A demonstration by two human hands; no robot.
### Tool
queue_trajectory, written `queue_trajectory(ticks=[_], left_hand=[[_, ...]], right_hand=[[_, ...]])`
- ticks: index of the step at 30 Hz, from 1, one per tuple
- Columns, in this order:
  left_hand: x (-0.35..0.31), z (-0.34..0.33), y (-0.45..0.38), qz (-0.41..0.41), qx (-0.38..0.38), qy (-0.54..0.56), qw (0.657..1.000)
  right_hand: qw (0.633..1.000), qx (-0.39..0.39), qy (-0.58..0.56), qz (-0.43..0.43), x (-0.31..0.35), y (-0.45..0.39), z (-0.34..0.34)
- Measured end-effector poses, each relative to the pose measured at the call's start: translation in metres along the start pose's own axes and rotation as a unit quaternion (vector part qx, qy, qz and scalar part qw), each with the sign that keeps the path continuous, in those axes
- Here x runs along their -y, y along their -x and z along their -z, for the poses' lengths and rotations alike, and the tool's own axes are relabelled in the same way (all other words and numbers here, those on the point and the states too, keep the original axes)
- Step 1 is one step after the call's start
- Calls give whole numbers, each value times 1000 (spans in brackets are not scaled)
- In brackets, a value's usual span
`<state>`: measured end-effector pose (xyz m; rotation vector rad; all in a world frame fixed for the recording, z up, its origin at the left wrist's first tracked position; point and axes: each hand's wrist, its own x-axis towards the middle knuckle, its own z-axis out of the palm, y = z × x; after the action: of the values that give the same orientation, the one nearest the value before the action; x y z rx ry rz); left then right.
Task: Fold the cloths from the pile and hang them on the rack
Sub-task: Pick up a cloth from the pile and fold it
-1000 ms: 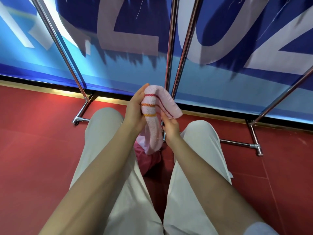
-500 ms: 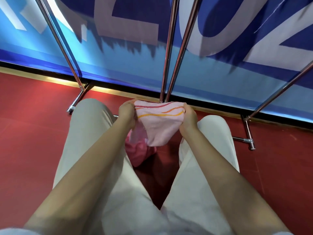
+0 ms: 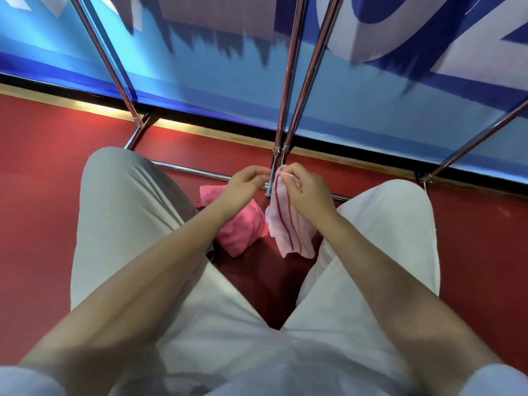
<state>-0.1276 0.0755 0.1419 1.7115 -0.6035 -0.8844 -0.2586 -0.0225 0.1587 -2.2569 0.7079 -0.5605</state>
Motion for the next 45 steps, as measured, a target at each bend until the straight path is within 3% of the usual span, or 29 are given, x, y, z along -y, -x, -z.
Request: queue_trajectory(ticks=[7, 14, 17, 22, 27, 34, 37, 40, 42, 45], left_hand=[[-10, -6, 3, 19, 75, 74, 994], [-4, -24, 6, -14, 118, 0, 993], [-8, -27, 5, -13, 76, 22, 997], [-23, -30, 2, 7, 11, 175, 985], [-33, -34, 1, -11, -10, 163, 986], [-47, -9, -7, -27, -135, 242, 961], [-50, 10, -10, -28, -187, 301, 935], [-54, 34, -12, -47, -245, 360, 899], [-52, 51, -14, -47, -282, 378, 881], [-43, 69, -19, -10, -321, 349, 880]], right_hand=[[989, -19, -128, -73, -5, -4, 6], [975, -45, -192, -107, -15, 3, 13], [969, -37, -204, -133, -18, 5, 18], [975, 0, -175, -139, -31, 8, 17], [979, 44, -157, -125, -36, 15, 18], [946, 229, -128, -191, -51, 26, -4], [928, 313, -5, -201, -66, 35, -16], [875, 409, 118, -233, -86, 47, -18], [879, 390, 101, -257, -87, 45, -18], [925, 289, 23, -245, -67, 28, -18]])
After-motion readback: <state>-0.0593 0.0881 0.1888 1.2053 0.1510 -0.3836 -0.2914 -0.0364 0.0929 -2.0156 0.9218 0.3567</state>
